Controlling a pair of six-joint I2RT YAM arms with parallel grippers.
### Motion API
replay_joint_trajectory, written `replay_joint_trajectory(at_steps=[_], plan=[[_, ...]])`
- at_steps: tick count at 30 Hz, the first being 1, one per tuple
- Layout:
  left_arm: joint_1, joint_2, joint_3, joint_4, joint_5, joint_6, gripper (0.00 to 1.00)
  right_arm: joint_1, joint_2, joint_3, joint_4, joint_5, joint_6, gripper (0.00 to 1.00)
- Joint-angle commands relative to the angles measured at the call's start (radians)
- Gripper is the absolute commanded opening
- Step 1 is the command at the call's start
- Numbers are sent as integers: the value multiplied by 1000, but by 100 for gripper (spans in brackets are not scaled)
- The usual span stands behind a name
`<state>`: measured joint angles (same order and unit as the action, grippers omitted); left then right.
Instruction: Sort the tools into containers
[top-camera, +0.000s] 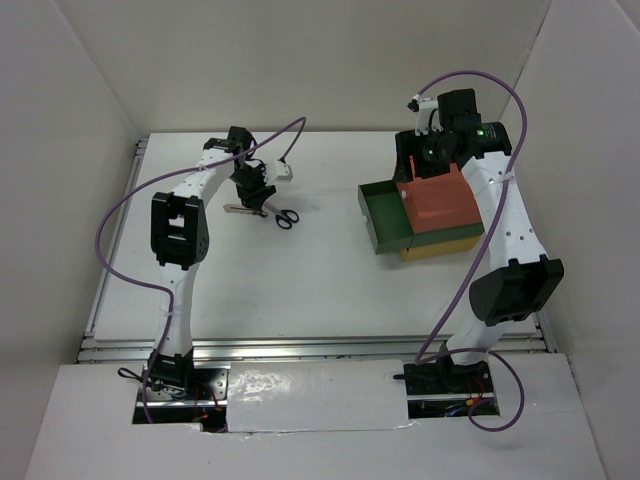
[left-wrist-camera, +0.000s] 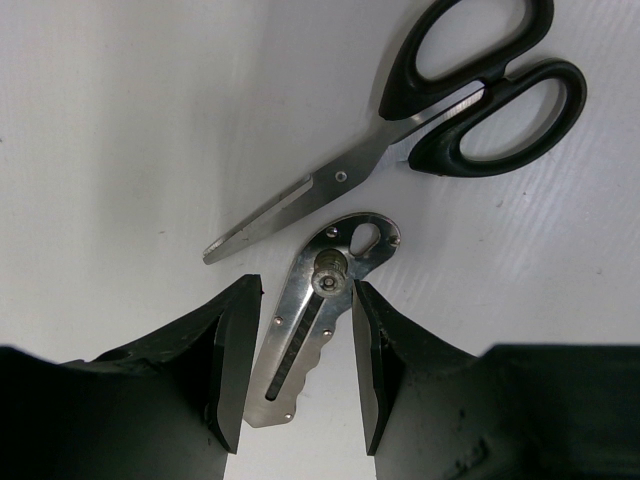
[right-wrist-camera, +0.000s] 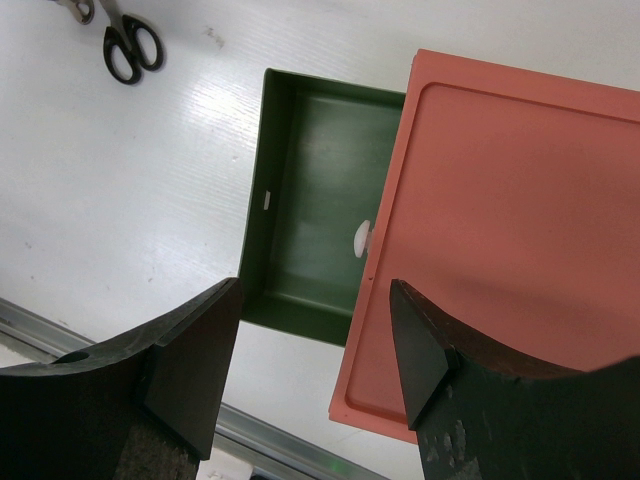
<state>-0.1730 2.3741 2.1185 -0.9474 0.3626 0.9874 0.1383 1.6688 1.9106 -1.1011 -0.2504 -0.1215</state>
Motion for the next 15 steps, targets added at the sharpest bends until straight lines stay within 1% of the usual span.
replay_joint_trajectory(at_steps=[1, 5, 11, 13, 15], plan=[[-2, 34, 8, 22, 9, -1, 54, 6, -24, -1, 21, 5, -12, 68], [0, 65, 35, 3, 7, -3, 52, 3, -24, -4, 21, 10, -17, 68], [3, 60, 6, 10, 6, -4, 51, 1, -21, -8, 24, 10, -20, 68], [3, 62, 1, 13, 4, -9, 49, 1, -20, -4, 23, 8, -17, 68], [6, 66, 1, 10, 4, -9, 45, 0, -18, -2, 23, 8, -18, 68]])
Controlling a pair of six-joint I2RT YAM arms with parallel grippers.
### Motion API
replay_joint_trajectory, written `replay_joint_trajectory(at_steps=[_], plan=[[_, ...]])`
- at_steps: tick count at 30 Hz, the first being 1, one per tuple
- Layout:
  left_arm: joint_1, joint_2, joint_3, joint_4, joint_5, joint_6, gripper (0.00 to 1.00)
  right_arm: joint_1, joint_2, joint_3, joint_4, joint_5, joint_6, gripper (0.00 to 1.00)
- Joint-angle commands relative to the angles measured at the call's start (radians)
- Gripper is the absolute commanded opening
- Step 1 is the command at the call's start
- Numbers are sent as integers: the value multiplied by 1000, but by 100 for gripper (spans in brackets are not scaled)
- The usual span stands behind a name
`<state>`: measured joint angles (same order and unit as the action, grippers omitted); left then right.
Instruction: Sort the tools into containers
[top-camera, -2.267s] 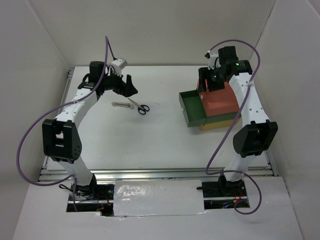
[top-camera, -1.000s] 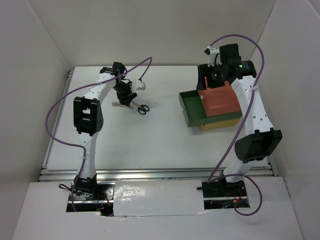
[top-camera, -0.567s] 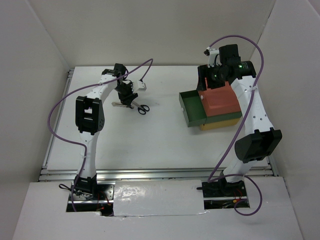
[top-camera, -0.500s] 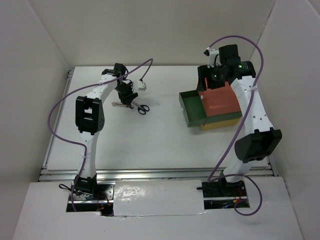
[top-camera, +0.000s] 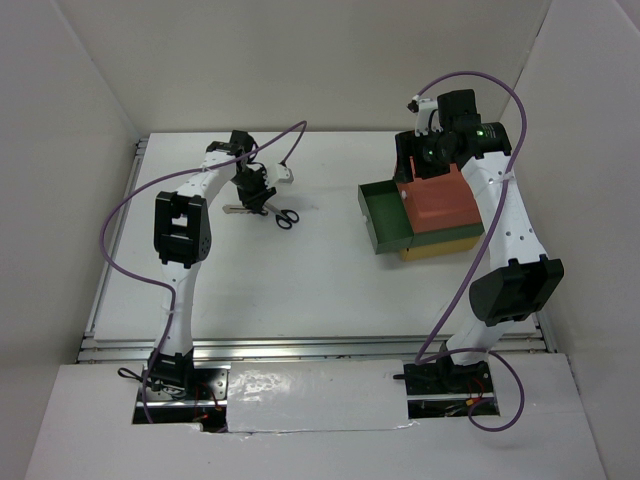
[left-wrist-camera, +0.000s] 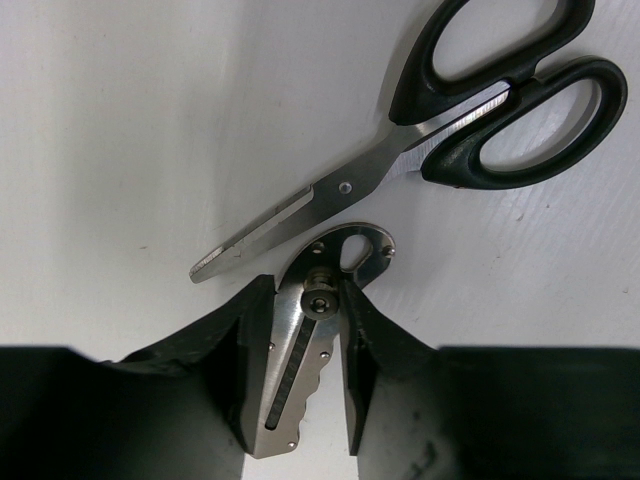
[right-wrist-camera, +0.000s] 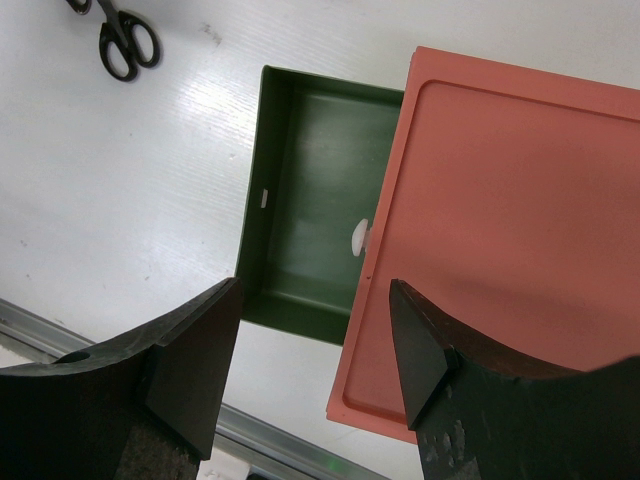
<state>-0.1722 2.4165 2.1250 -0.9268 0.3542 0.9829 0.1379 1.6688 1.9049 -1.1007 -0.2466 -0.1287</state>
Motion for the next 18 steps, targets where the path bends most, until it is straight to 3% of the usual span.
replay_joint_trajectory(at_steps=[1, 5, 8, 11, 18], plan=[[5, 29, -4, -10, 9, -3, 43, 0, -20, 5, 22, 4, -11, 68], [5, 30, -7, -24, 3, 8, 30, 0, -21, -1, 24, 9, -12, 68], [4, 23, -7, -29, 2, 2, 8, 2, -21, 0, 24, 9, -11, 68], [0, 3, -4, -30, -6, -22, 0, 2, -20, 2, 24, 4, -9, 68], [2, -102, -31, -35, 14, -75, 0, 0, -29, 5, 22, -2, -3, 67]])
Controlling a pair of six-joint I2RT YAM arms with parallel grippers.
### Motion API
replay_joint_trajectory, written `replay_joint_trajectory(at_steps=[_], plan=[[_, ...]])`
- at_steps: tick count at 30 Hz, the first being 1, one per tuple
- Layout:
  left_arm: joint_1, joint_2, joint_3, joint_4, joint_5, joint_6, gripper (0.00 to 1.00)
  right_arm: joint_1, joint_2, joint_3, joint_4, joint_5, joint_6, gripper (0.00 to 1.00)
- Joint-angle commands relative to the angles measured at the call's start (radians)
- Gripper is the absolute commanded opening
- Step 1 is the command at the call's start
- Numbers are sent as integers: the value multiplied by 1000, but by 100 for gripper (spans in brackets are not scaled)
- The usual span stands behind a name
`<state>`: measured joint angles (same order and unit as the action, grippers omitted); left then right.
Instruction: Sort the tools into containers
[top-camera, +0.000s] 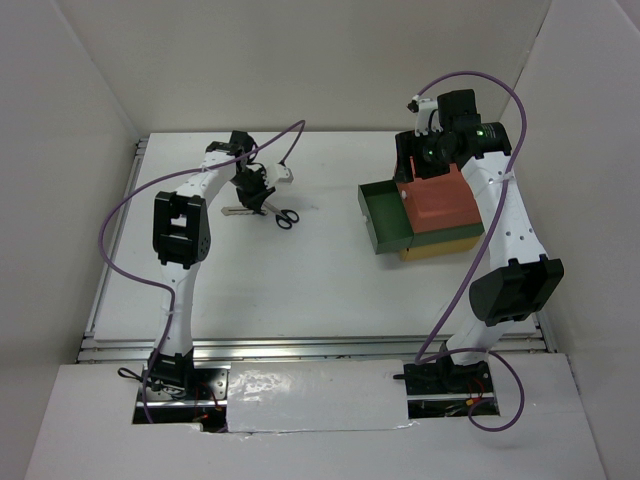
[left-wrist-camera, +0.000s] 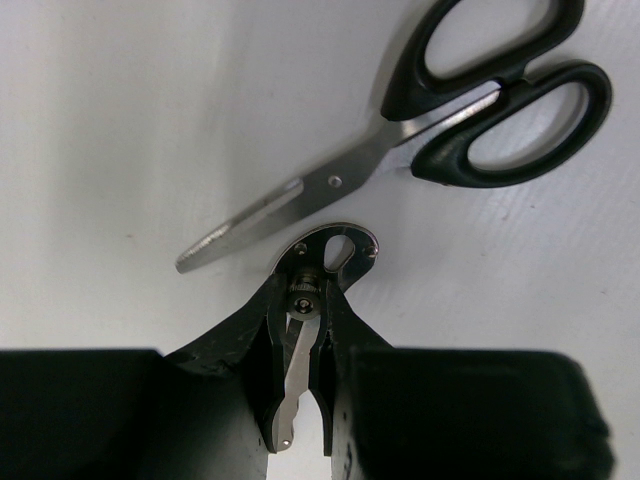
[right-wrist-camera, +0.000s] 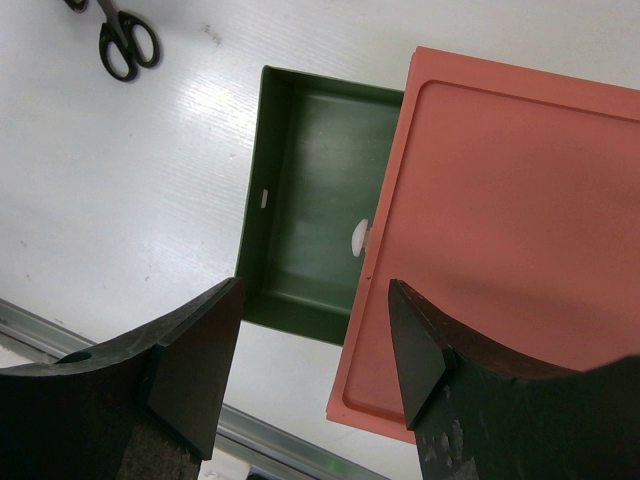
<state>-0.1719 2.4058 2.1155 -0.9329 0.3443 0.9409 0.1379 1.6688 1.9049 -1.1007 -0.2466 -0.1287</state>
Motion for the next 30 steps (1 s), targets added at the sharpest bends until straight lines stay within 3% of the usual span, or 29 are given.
replay_joint_trajectory(at_steps=[1, 12, 17, 23, 24, 25, 26, 30], plan=[[2, -105, -28, -18, 31, -57, 0, 2, -32, 3, 25, -2, -3, 67], [-41, -191, 27, -33, 50, -229, 0, 3, -37, 9, 28, -5, 4, 67], [-64, -261, 1, 43, 99, -341, 0, 2, -40, 5, 33, 1, 8, 67], [-95, -352, 6, 193, 196, -693, 0, -3, -64, -4, 70, 21, 35, 70], [-106, -385, -6, 271, 180, -811, 0, -4, -69, -6, 78, 20, 38, 72], [-124, -402, -38, 310, 164, -861, 0, -7, -81, -10, 91, 23, 47, 81], [-135, -425, -60, 351, 154, -911, 0, -9, -87, -12, 96, 24, 50, 85], [-193, -528, -179, 541, 15, -1218, 0, -12, -113, -3, 111, 24, 66, 90]])
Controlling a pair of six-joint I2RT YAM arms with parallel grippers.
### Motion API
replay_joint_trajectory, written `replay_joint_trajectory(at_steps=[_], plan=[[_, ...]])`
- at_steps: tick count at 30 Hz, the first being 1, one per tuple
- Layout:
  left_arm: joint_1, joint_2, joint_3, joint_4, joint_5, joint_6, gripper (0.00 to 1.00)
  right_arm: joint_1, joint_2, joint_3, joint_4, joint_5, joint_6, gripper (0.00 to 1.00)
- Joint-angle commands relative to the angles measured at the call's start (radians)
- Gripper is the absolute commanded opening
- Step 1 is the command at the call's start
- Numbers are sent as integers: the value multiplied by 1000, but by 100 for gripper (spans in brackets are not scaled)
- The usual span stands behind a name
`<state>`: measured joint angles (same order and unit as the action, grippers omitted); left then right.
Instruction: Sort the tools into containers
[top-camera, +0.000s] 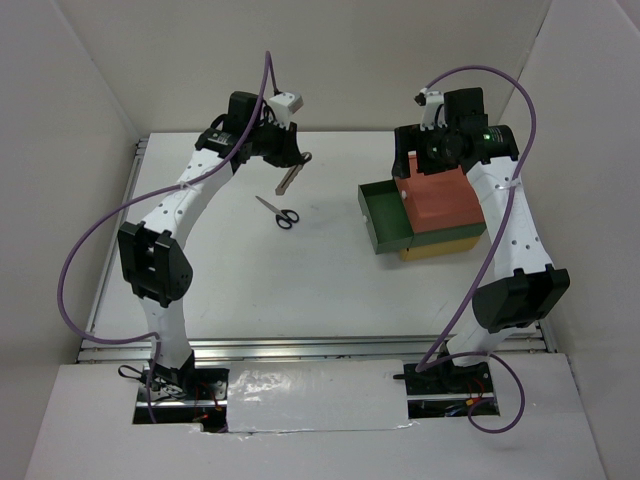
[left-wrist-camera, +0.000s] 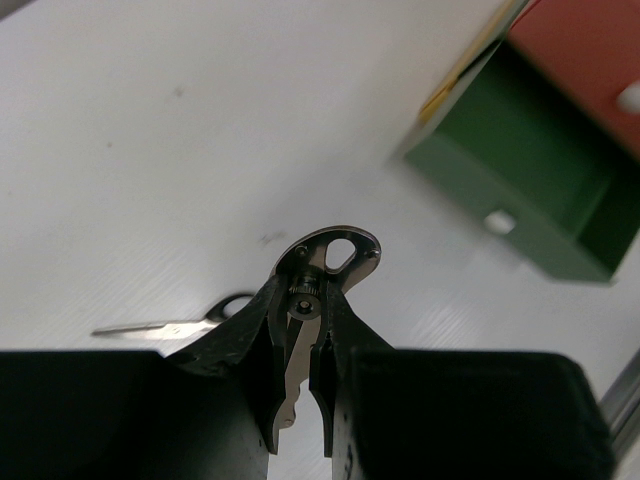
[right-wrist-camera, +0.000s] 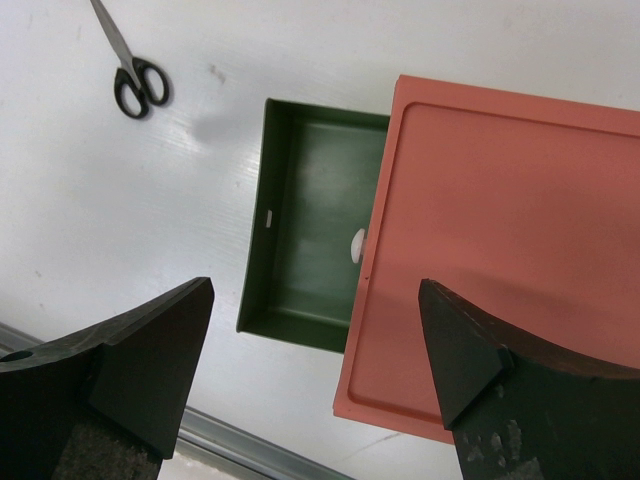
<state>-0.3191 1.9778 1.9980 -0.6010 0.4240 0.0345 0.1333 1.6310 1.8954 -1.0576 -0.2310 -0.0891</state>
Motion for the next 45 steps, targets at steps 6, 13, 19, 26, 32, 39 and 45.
replay_joint_trajectory(at_steps=[6, 13, 19, 26, 32, 39, 45], plan=[[-133, -117, -125, 504, -178, -747, 0, -27, -149, -44, 163, -2, 71, 100], [-307, -10, -48, 578, -263, -887, 0, -47, -166, -50, 171, -8, 71, 100], [-373, 121, 36, 590, -323, -969, 0, -77, -180, -88, 182, -30, 74, 100], [-391, 190, 19, 616, -346, -999, 0, -100, -194, -116, 186, -50, 58, 100], [-390, 204, -5, 618, -358, -1006, 4, -118, -197, -130, 188, -67, 51, 100], [-391, 176, -53, 615, -327, -999, 23, -120, -200, -137, 191, -71, 43, 100], [-387, 129, -82, 604, -308, -998, 28, -120, -200, -136, 191, -76, 45, 100]])
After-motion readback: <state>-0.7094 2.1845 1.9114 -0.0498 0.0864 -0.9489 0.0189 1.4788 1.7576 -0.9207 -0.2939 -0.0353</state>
